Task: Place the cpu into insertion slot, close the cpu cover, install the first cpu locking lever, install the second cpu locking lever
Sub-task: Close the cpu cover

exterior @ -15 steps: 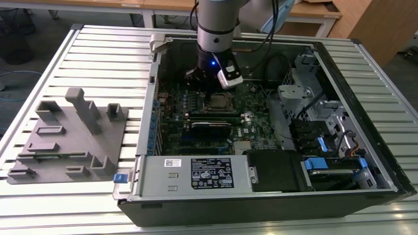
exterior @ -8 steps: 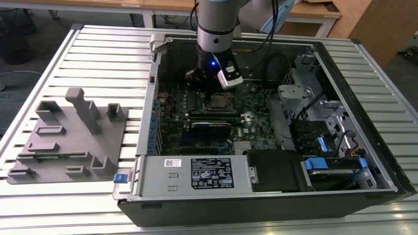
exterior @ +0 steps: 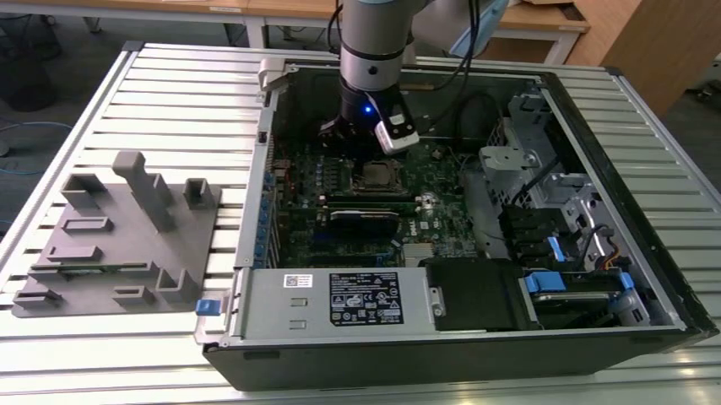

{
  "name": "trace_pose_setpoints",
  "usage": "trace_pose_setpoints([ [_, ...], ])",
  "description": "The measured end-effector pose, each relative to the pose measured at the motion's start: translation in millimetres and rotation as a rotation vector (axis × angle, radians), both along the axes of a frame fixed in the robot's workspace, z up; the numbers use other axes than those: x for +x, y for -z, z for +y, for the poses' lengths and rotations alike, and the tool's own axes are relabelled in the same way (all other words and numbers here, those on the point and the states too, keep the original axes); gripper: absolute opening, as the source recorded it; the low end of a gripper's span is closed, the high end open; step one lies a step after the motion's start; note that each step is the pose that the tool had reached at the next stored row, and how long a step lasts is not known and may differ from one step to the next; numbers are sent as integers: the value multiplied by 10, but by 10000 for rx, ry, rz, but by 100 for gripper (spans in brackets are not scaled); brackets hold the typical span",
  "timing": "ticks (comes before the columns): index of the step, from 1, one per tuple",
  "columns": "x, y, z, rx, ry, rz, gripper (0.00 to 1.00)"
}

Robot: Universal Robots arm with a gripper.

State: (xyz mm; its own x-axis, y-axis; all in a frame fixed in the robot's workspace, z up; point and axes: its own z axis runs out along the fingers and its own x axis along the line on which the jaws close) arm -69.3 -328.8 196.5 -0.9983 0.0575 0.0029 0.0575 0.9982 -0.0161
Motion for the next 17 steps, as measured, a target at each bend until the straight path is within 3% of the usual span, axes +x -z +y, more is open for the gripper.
trace_pose_setpoints([
  [5, 3, -31, 5, 24, 0, -18, 11],
  [15, 0, -183, 0, 2, 0, -1, 11],
  [17, 1, -185, 1, 4, 0, -3, 11],
])
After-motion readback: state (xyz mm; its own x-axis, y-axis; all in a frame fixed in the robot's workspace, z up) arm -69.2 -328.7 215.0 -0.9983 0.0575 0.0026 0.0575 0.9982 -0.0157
